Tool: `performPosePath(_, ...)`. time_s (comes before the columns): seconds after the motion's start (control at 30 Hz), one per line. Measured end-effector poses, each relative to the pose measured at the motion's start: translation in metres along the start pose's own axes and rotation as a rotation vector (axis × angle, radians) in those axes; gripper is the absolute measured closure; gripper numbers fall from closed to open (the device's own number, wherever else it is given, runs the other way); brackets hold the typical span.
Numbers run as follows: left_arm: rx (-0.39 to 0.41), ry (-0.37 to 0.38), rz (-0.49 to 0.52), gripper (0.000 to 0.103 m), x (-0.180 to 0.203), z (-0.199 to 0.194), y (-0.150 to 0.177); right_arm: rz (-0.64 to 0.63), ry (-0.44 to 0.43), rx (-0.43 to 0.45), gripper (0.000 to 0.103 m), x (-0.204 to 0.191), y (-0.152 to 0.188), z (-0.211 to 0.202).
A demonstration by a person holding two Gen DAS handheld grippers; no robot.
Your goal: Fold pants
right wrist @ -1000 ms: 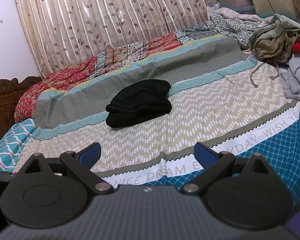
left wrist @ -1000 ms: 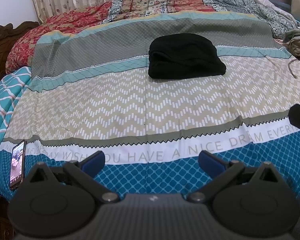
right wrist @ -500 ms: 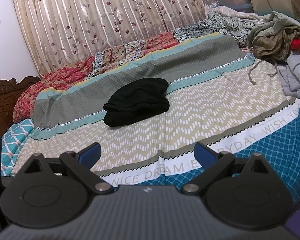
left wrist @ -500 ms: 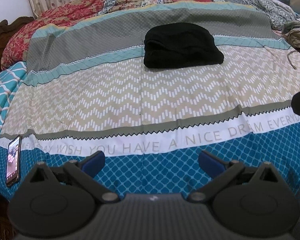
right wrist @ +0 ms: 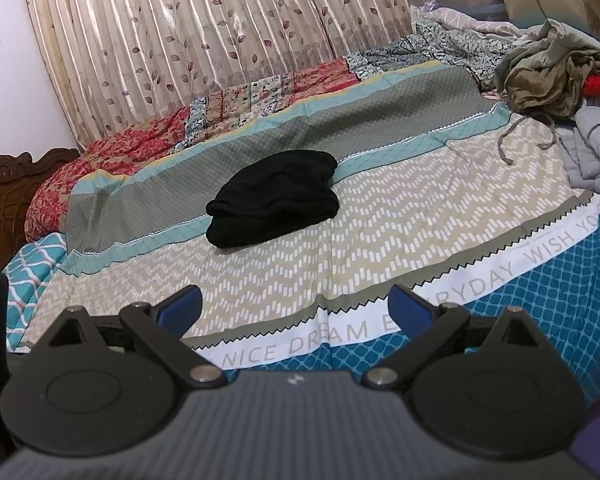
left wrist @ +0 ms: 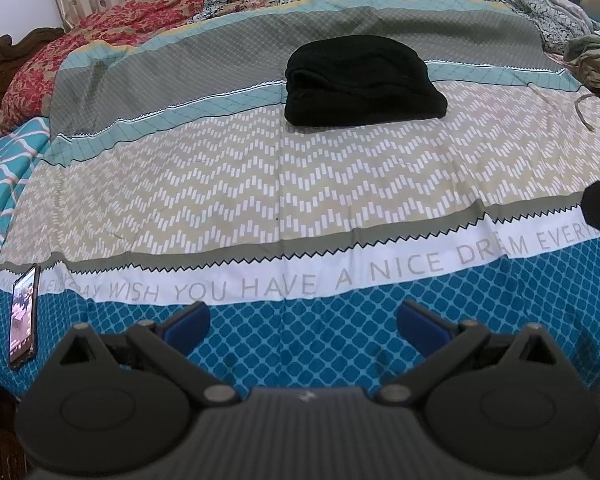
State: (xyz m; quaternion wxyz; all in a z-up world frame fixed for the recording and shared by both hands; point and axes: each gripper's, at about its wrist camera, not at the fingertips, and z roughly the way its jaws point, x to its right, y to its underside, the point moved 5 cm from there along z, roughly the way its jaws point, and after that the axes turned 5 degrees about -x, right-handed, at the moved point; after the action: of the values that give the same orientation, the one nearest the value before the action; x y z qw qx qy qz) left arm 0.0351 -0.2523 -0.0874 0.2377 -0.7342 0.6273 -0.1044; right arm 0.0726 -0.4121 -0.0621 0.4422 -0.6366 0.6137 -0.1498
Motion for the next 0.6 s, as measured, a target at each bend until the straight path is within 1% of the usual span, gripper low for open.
performPosePath(0.43, -0.015, 0.003, 0.008, 0.0, 0.002, 0.003, 0.0018, 0.008, 0.001, -0.011, 0.003, 0.0023, 0.0003, 0.0024)
performPosePath(0.6, -0.015, 0.003, 0.013, 0.0, 0.0029, 0.0029, 0.0017, 0.005, 0.002, 0.0, 0.003, 0.0023, -0.0007, 0.0013)
